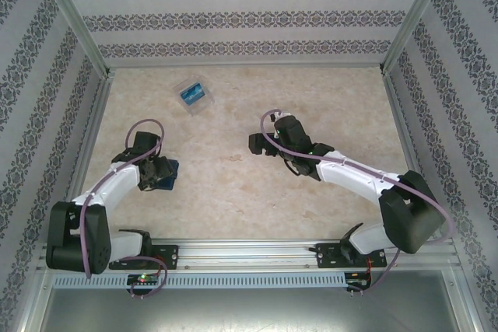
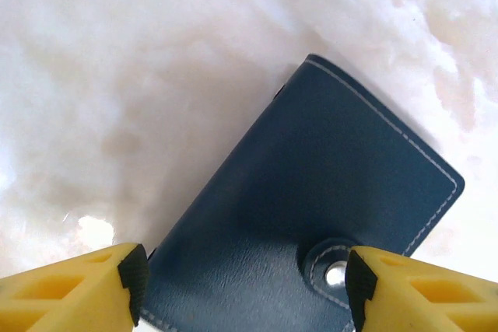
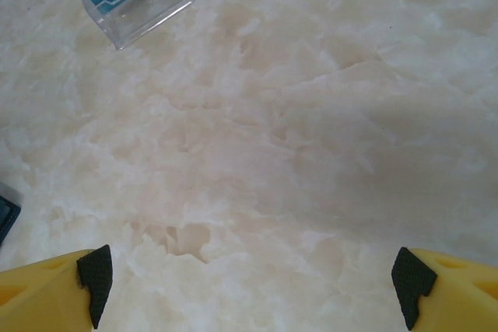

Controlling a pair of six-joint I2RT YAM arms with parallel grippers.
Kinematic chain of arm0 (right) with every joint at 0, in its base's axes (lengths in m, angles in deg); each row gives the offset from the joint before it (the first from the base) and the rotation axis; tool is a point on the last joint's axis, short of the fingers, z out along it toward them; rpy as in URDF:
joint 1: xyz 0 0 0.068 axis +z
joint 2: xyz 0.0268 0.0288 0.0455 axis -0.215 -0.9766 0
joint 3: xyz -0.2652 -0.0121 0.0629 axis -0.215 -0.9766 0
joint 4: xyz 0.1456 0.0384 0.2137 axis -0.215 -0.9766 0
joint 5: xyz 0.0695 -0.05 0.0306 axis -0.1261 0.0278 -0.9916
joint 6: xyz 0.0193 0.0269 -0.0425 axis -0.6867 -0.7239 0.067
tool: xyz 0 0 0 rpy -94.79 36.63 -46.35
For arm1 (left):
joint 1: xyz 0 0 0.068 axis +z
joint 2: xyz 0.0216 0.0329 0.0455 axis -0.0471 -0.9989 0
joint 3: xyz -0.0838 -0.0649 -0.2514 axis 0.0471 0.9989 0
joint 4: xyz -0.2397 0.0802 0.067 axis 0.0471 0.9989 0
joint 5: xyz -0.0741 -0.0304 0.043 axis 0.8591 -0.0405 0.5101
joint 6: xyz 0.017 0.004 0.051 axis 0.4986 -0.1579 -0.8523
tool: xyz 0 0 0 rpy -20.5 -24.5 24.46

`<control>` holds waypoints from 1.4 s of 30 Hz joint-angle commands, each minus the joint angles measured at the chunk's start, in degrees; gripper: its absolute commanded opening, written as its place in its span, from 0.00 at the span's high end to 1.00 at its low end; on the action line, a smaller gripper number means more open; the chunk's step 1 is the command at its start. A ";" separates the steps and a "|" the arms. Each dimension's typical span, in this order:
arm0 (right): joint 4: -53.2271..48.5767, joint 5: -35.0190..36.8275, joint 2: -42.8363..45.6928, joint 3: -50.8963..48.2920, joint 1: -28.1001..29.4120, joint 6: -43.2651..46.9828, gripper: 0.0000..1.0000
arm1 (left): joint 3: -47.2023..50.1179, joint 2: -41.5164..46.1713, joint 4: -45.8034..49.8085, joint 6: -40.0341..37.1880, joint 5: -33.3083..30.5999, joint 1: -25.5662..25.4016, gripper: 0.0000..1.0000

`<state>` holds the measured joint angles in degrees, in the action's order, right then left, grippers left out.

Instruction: Put the credit cards into the card holder

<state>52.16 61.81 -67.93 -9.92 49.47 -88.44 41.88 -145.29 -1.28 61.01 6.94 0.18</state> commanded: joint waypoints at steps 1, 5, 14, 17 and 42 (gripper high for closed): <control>-0.50 -0.67 -0.01 2.07 1.25 -0.98 0.07 | -2.52 -4.41 -1.81 -3.27 -1.75 0.02 0.32; -0.21 -0.15 0.37 1.62 1.64 -1.32 0.07 | -3.95 -9.68 -2.40 -4.66 0.67 0.24 0.37; 0.24 0.86 1.92 -0.09 1.63 -1.92 0.07 | -2.28 -11.11 -11.75 -8.56 13.27 -6.23 0.36; 0.38 1.84 2.15 -0.54 1.58 -2.24 0.07 | -2.52 -11.14 -13.22 -5.47 18.05 -8.10 0.32; 4.65 -7.31 -2.47 -1.11 0.78 -9.74 0.10 | -3.88 -17.79 -14.87 -0.80 23.64 -11.12 0.46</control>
<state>55.07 57.37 -69.40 -11.38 50.44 -96.55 37.90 -159.69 -16.06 61.49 30.83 -10.49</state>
